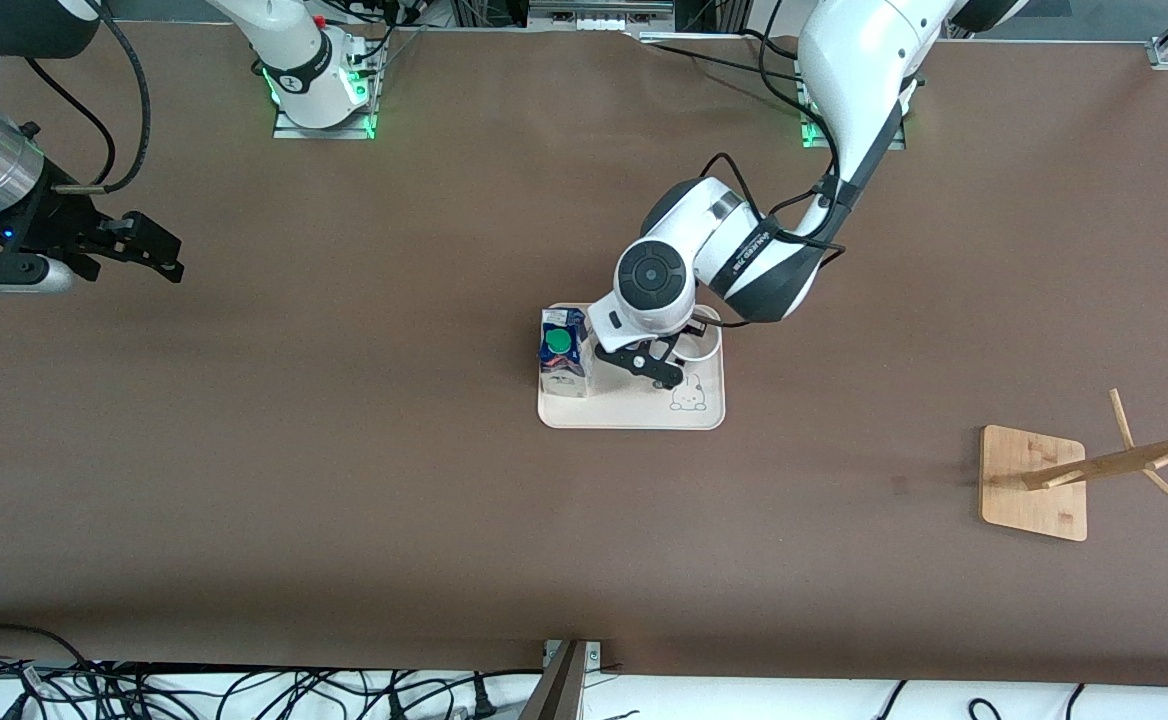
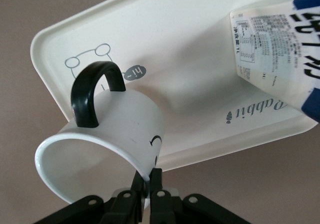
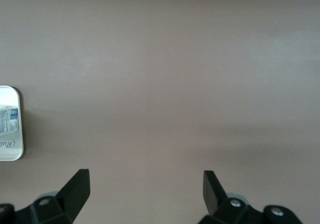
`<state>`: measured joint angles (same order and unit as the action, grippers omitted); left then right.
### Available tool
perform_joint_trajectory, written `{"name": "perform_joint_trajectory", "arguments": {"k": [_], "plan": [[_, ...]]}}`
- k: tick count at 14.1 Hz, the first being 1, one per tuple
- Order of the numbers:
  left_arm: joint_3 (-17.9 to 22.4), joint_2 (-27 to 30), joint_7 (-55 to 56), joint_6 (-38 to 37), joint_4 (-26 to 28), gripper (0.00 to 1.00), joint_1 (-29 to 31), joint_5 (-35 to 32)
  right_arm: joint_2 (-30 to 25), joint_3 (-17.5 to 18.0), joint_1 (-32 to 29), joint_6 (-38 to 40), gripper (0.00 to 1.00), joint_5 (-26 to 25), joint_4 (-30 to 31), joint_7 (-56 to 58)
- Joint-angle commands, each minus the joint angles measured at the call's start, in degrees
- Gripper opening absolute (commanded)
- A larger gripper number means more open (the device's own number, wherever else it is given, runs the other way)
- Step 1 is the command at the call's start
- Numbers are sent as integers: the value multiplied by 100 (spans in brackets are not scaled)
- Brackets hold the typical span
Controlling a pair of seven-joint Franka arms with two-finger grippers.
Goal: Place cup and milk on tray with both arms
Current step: 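Carry the mug over the tray beside the carton and lower it, then open the left gripper and raise it away from the mug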
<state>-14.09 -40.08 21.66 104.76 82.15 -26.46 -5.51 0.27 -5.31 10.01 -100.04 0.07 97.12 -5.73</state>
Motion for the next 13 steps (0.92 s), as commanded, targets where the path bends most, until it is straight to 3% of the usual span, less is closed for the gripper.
{"name": "perform_joint_trajectory", "arguments": {"k": [1, 8, 9, 10, 13], "plan": [[125, -184, 40, -17, -199, 0, -87, 77, 35, 21, -17, 46, 100, -33, -105, -7], [204, -334, 23, 484, -199, 0, -96, 33, 35, 21, -26, 73, 100, -33, -105, 2], [222, -334, 23, 536, -191, 27, -87, 24, 35, 21, -26, 81, 100, -33, -105, 2], [231, -326, -38, 615, -182, 99, -87, -2, 26, 21, -34, 81, 100, -33, -105, 2], [257, -273, -21, 642, -191, 100, -114, 6, 35, -31, -34, 90, 100, -33, -105, -7]]}}
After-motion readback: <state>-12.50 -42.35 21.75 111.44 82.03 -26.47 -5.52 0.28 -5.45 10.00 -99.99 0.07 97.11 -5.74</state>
